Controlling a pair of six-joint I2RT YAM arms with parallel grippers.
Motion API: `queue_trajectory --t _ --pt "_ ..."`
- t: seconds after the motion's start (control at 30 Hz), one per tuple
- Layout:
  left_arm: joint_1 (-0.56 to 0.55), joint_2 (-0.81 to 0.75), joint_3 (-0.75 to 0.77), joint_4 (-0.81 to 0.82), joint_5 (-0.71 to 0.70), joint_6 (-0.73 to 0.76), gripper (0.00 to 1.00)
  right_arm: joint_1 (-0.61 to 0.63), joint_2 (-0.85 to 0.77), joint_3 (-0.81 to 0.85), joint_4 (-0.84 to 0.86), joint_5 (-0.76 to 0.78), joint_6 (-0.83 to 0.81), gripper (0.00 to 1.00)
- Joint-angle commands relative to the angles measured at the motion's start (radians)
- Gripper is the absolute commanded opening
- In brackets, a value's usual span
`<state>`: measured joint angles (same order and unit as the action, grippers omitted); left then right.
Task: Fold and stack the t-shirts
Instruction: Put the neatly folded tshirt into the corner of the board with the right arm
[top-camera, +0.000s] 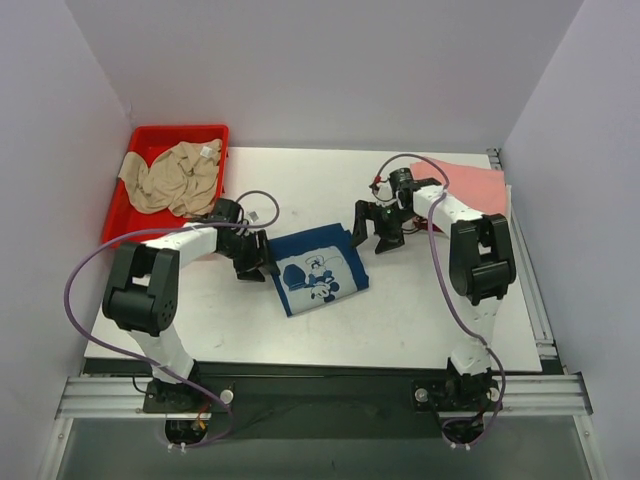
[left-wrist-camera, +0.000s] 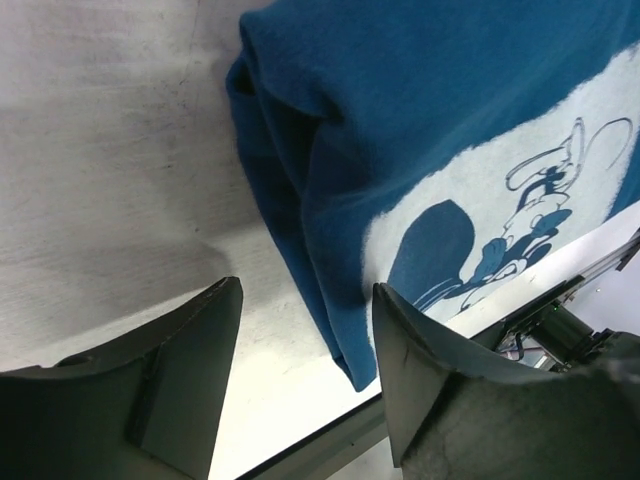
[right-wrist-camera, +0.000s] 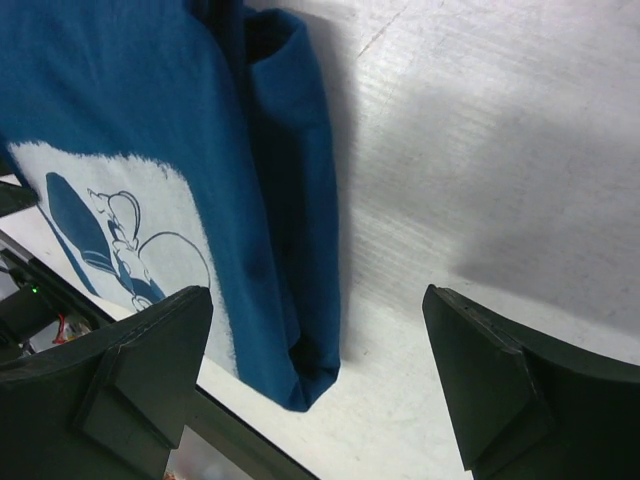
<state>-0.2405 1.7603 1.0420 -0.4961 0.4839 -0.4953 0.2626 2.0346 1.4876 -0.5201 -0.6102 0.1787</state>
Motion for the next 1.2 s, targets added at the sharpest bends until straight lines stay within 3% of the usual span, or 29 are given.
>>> queue_trajectory --t 0.0,0.3,0.4,0.9,1.03,1.1,1.17 --pt "-0.008 0.008 -0.016 0.053 0.004 -0.011 0.63 -0.013 -0.044 -0.035 0.078 -0.062 0.013 0.91" --pt "-0.028 0.065 -0.043 0.09 0.007 -0.014 0.35 -0.016 0.022 -0.095 0.203 -0.114 0.054 0.9" --pt "-0.033 0.088 -0.048 0.09 0.001 -0.011 0.19 -0.01 0.041 -0.113 0.235 -0.118 0.061 0.89" --pt "-0.046 0.097 -0.066 0.113 0.004 -0.012 0.18 0.119 0.113 -0.179 0.253 -0.14 0.074 0.82" --pt "-0.048 0.097 -0.062 0.117 0.008 -0.012 0.18 0.141 0.118 -0.184 0.252 -0.135 0.073 0.71" --pt "-0.049 0.1 -0.057 0.122 0.007 -0.014 0.18 0.144 0.118 -0.176 0.25 -0.135 0.073 0.56" --pt "-0.052 0.1 -0.053 0.126 0.01 -0.019 0.18 0.151 0.11 -0.168 0.25 -0.138 0.071 0.49"
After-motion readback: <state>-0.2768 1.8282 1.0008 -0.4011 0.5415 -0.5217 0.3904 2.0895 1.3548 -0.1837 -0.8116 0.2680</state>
